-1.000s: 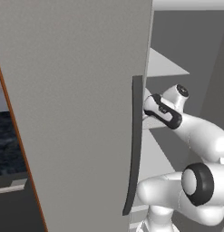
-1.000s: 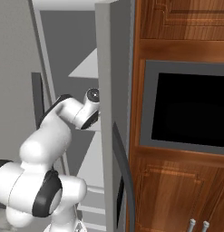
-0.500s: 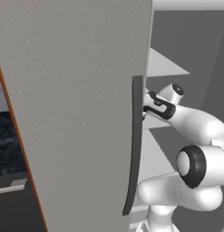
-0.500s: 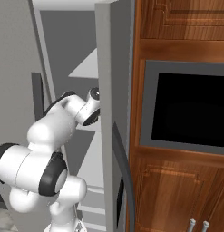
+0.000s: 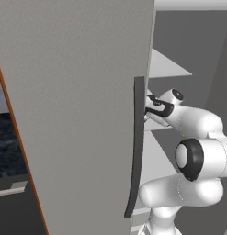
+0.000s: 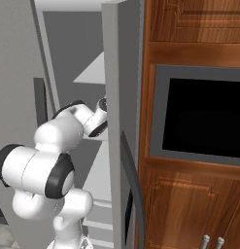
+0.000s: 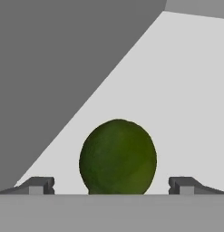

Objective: Take the mushroom, lime, and carrot from the freezer and place them in the bowl on the counter.

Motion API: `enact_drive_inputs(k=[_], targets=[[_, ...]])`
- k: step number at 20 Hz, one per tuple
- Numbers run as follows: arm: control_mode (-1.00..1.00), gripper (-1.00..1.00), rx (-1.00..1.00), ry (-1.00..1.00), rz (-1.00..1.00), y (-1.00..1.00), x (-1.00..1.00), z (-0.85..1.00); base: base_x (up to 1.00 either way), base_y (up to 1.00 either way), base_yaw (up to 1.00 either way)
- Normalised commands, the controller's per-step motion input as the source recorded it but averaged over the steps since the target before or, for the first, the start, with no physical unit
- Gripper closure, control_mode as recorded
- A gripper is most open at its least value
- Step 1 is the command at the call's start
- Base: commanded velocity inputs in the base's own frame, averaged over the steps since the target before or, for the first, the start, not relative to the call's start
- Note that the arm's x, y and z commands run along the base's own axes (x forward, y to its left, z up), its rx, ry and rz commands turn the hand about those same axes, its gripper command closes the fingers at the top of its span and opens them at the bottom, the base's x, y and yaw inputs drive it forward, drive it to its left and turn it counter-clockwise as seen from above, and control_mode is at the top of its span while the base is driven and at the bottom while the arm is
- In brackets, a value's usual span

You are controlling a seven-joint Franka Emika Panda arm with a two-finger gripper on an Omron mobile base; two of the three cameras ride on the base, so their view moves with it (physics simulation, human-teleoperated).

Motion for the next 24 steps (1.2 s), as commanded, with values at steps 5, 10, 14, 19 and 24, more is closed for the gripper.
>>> enact_drive_inputs(k=[5, 10, 14, 19, 24], targets=[[-1.0, -1.0, 0.0, 0.0, 0.0, 0.0, 0.11, -0.15, 0.0, 0.0, 0.0], [-1.0, -1.0, 0.0, 0.0, 0.0, 0.0, 0.19, -0.08, 0.0, 0.0, 0.0], [-1.0, -1.0, 0.0, 0.0, 0.0, 0.0, 0.18, -0.07, 0.0, 0.0, 0.0], [-1.0, 1.0, 0.0, 0.0, 0.0, 0.0, 0.08, -0.21, 0.0, 0.0, 0.0], [-1.0, 1.0, 0.0, -0.02, 0.0, 0.0, -0.05, -0.12, 0.0, 0.0, 0.0]])
